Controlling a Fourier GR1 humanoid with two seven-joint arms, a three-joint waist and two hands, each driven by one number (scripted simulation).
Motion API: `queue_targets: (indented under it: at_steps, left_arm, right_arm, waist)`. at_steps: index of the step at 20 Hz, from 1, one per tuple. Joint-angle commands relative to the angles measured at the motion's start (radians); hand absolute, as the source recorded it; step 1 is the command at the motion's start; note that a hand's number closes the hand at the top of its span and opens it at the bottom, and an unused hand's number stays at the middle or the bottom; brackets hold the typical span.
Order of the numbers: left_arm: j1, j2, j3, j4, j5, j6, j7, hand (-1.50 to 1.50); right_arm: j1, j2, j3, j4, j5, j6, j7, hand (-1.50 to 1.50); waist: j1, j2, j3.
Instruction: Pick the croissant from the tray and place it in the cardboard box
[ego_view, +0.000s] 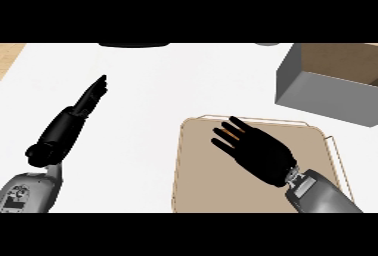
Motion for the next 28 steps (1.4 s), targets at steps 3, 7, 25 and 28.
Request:
queue_targets:
  at_steps: [3, 7, 25, 28]
  left_arm:
    - [-0.014, -0.034, 0.021, 0.068, -0.041, -0.018, -0.047, 0.00]
    - [-0.062, -0.039, 0.054, 0.120, -0.036, -0.039, -0.051, 0.00]
    - [-0.024, -0.040, 0.089, 0.021, -0.043, -0.079, 0.007, 0.00]
    - [0.015, -0.053, 0.086, 0.012, -0.056, -0.053, -0.022, 0.00]
  right_arm:
    - [-0.030, 0.087, -0.029, 0.087, 0.084, -0.005, -0.010, -1.50]
    - [-0.055, 0.109, -0.078, 0.213, 0.086, -0.060, -0.077, -1.50]
    - [0.028, 0.142, -0.101, 0.222, 0.090, -0.398, -0.329, 1.50]
    - [0.134, 0.158, -0.157, 0.147, -0.070, -0.281, -0.353, 1.50]
  waist:
    - [-0.001, 0.001, 0.000]
    - [-0.001, 0.002, 0.000]
    - [-0.002, 0.000, 0.000]
    - [-0.013, -0.002, 0.000]
